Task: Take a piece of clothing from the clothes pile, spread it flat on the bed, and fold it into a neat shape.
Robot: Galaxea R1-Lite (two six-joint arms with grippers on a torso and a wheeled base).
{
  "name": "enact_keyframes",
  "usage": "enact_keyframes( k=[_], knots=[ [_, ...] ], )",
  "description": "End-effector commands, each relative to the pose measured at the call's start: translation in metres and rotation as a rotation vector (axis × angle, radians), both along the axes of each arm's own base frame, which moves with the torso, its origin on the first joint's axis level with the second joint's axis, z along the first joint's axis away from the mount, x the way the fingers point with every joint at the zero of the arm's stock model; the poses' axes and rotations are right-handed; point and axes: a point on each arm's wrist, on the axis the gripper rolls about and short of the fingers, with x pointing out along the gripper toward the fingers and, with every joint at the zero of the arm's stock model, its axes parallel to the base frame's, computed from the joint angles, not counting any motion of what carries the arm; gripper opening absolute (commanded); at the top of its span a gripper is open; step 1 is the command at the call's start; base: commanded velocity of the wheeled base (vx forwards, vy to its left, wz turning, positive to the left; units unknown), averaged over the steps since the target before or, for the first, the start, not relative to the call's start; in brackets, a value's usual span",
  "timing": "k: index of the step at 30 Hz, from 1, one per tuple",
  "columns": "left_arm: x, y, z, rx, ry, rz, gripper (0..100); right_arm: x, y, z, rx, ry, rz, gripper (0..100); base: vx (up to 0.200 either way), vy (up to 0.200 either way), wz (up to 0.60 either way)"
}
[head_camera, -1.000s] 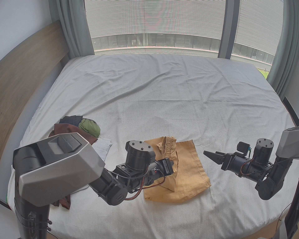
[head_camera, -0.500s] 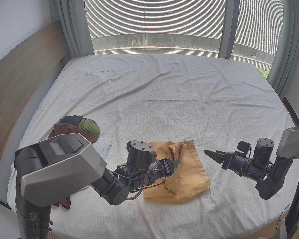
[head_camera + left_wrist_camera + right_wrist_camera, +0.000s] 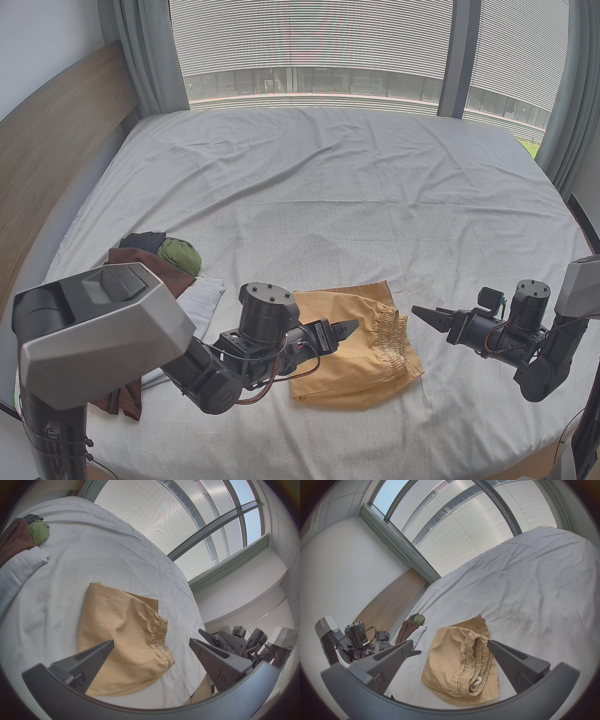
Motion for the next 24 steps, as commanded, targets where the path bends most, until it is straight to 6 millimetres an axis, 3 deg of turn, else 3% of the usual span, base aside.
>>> enact_keyframes(
  k=[1, 11, 20, 24],
  knots=[
    [-0.004, 0.027, 0.017, 0.0, -0.009, 0.046, 100, -0.008, 0.004, -0.016, -0.032, 0.083, 0.025, 100, 0.0, 0.0, 0.0],
    [-0.02, 0.099, 0.042, 0.004, -0.01, 0.175, 100, -0.015, 0.014, -0.054, -0.108, 0.238, 0.078, 100, 0.0, 0.0, 0.0],
    [-0.036, 0.14, 0.049, 0.024, -0.083, 0.23, 100, -0.015, 0.02, -0.08, -0.131, 0.31, 0.092, 100, 0.0, 0.0, 0.0],
    [-0.042, 0.147, 0.05, 0.013, -0.079, 0.224, 100, -0.014, 0.022, -0.086, -0.133, 0.323, 0.095, 100, 0.0, 0.0, 0.0]
  ],
)
